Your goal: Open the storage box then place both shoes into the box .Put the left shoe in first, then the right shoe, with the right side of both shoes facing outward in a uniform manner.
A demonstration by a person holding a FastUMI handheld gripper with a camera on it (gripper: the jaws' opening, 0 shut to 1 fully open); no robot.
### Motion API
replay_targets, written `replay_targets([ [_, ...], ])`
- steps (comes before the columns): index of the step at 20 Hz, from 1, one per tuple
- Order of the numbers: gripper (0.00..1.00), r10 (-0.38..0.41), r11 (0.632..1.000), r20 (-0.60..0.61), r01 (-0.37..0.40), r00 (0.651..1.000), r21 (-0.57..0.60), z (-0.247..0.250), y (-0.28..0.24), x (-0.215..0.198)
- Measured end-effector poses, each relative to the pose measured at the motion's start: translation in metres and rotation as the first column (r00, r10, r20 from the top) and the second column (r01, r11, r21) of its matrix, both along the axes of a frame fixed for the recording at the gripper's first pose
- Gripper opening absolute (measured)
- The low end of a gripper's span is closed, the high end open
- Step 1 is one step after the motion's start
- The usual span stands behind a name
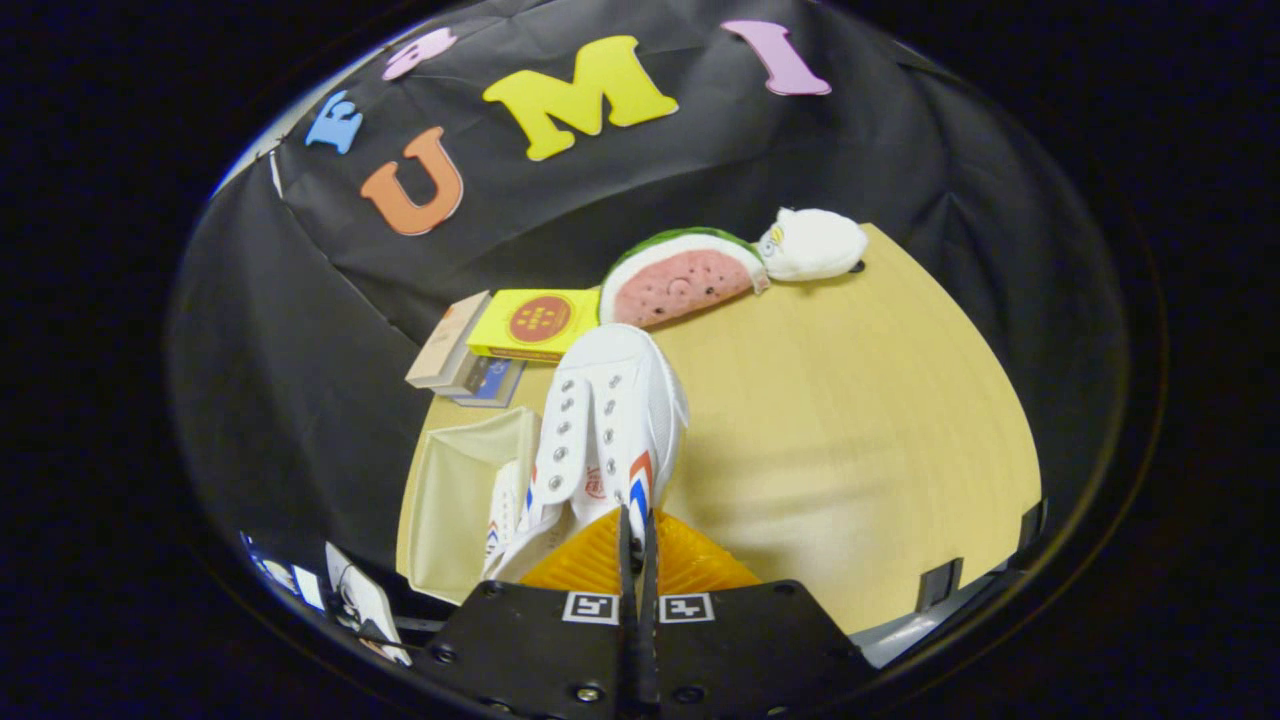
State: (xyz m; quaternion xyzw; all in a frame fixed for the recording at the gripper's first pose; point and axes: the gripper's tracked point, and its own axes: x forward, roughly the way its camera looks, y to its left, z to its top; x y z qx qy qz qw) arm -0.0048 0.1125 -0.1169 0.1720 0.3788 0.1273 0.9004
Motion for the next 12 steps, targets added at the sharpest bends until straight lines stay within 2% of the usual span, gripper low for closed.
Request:
replay_targets([
  [6,0.00,0.011,1.000,0.008,-0.011,1.000,0.006,0.002,0.098,-0.008],
  [12,0.00,0.007,0.999,-0.021,-0.008,1.000,-0.043,-0.035,0.142,-0.015],
])
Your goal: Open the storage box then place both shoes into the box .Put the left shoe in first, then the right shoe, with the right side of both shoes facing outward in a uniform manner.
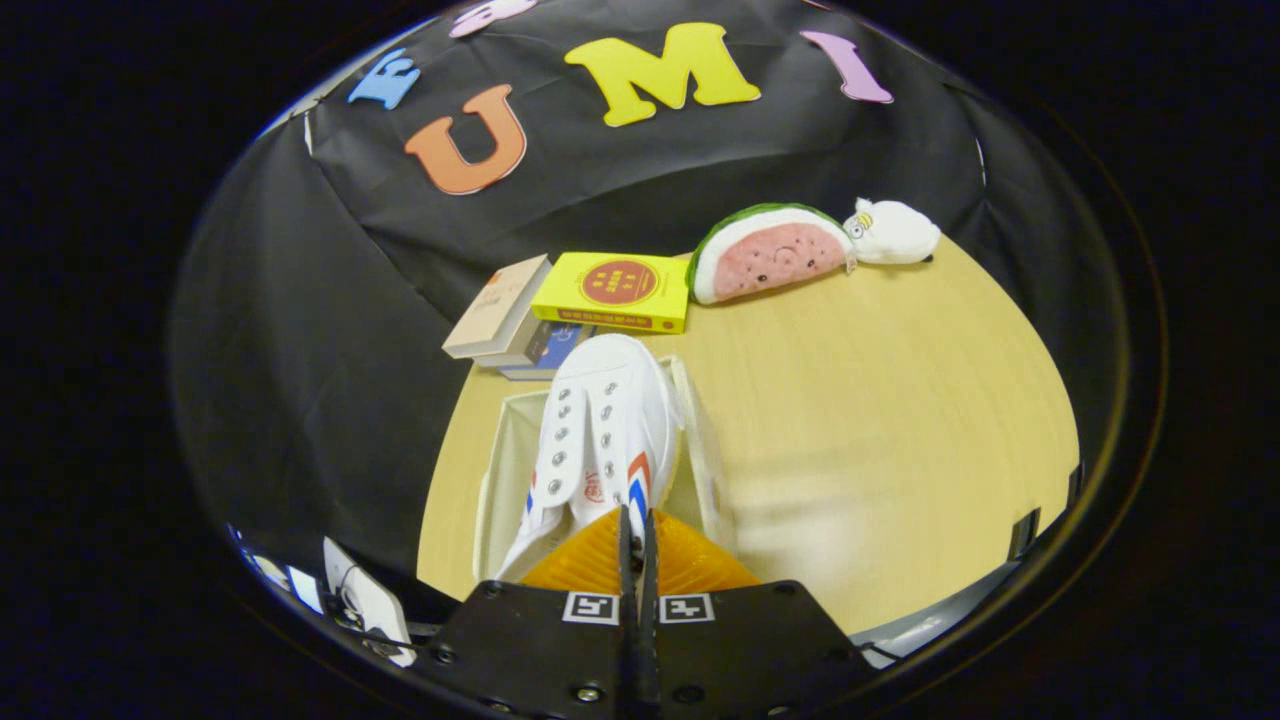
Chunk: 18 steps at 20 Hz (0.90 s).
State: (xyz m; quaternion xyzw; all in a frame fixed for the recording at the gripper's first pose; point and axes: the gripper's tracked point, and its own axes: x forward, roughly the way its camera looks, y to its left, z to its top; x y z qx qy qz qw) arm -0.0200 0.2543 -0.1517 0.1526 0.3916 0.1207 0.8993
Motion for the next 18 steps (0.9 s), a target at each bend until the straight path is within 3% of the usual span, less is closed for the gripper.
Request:
replay_targets([
  [6,0.00,-0.026,0.996,0.033,0.029,0.999,-0.088,-0.019,0.000,0.009],
  [10,0.00,-0.001,0.993,0.022,0.004,1.000,-0.116,-0.028,0.000,0.011],
  [12,0.12,0.010,0.998,0.064,-0.006,0.998,-0.067,-0.016,0.007,0.006],
  [18,0.79,0.017,0.997,0.198,-0.002,0.980,-0.077,0.022,-0.005,0.012],
])
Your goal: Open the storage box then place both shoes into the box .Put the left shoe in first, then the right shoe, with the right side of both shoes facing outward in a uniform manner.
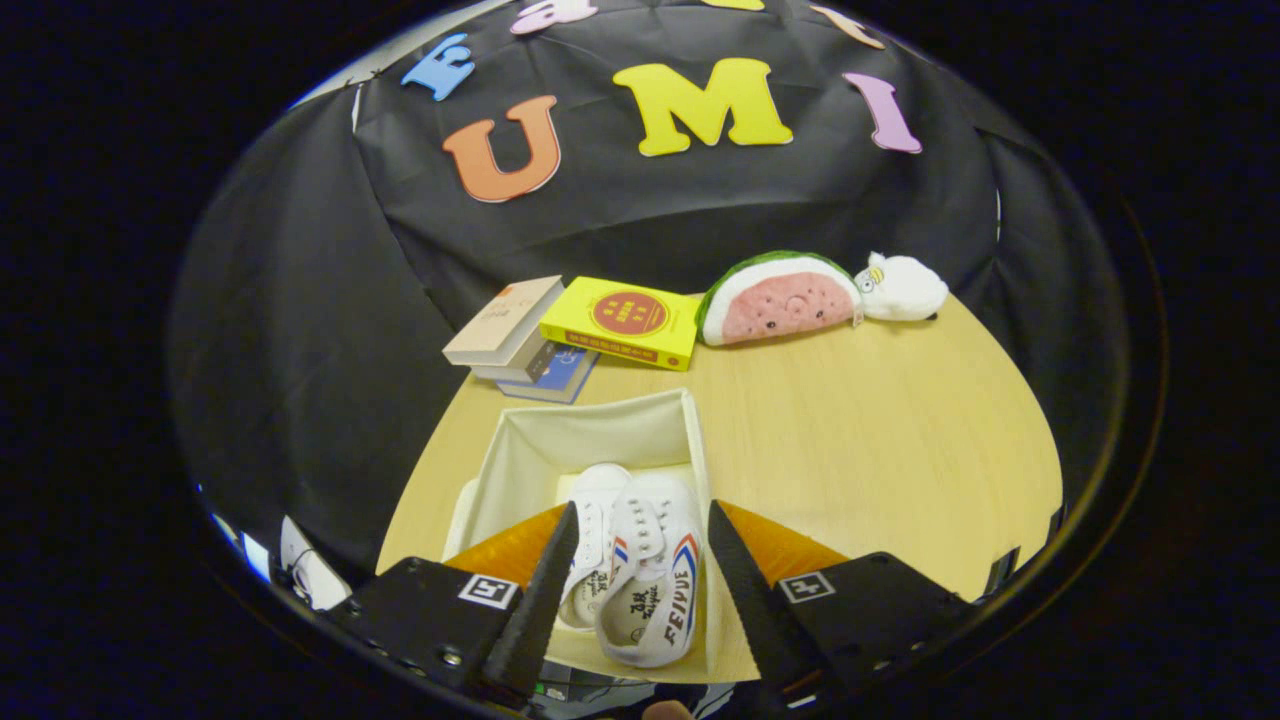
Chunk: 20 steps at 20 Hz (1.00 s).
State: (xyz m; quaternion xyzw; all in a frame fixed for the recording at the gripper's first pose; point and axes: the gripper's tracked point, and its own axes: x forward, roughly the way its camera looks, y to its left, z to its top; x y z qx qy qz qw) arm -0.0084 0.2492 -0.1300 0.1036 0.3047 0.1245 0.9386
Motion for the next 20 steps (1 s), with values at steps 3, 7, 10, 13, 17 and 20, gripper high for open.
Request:
replay_targets([
  [3,0.90,-0.038,0.999,0.093,0.041,0.995,-0.026,0.025,-0.017,-0.002],
  [7,0.95,-0.083,0.994,0.224,0.098,0.971,-0.053,0.064,-0.042,-0.010],
  [10,0.95,-0.105,0.990,0.300,0.128,0.948,-0.058,0.089,-0.062,-0.018],
  [13,0.95,-0.126,0.983,0.366,0.165,0.922,-0.076,0.106,-0.086,-0.028],
  [17,0.95,-0.147,0.976,0.428,0.202,0.892,-0.085,0.121,-0.103,-0.036],
  [20,0.95,-0.150,0.976,0.459,0.205,0.876,-0.071,0.129,-0.104,-0.040],
])
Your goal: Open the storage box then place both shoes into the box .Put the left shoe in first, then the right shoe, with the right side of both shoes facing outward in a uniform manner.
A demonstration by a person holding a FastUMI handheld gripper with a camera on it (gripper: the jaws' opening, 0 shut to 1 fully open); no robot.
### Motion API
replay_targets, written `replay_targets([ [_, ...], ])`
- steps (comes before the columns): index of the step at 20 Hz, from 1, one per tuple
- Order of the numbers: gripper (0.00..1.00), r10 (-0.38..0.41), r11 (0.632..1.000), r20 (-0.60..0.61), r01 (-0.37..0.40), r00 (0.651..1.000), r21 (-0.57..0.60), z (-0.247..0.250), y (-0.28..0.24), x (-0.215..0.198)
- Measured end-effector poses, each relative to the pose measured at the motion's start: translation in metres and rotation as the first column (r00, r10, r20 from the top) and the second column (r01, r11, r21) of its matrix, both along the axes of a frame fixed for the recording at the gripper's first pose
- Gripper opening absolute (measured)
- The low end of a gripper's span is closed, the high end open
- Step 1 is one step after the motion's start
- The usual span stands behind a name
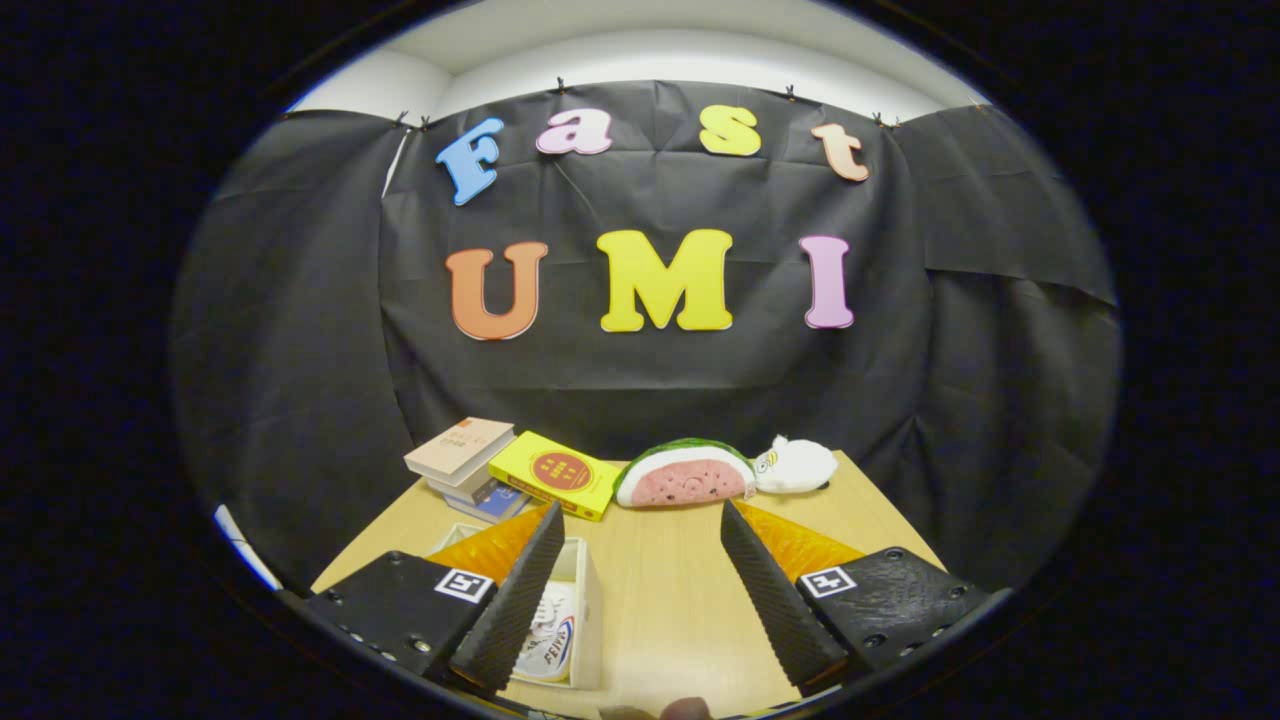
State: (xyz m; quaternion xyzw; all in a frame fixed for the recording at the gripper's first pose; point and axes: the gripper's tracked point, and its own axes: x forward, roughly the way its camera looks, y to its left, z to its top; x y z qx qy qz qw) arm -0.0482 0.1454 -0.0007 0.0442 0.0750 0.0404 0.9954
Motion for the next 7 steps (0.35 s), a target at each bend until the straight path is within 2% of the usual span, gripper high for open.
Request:
replay_targets([
  [7,0.95,0.000,1.000,0.030,-0.001,1.000,0.029,0.0049,0.0005,-0.0052],
])
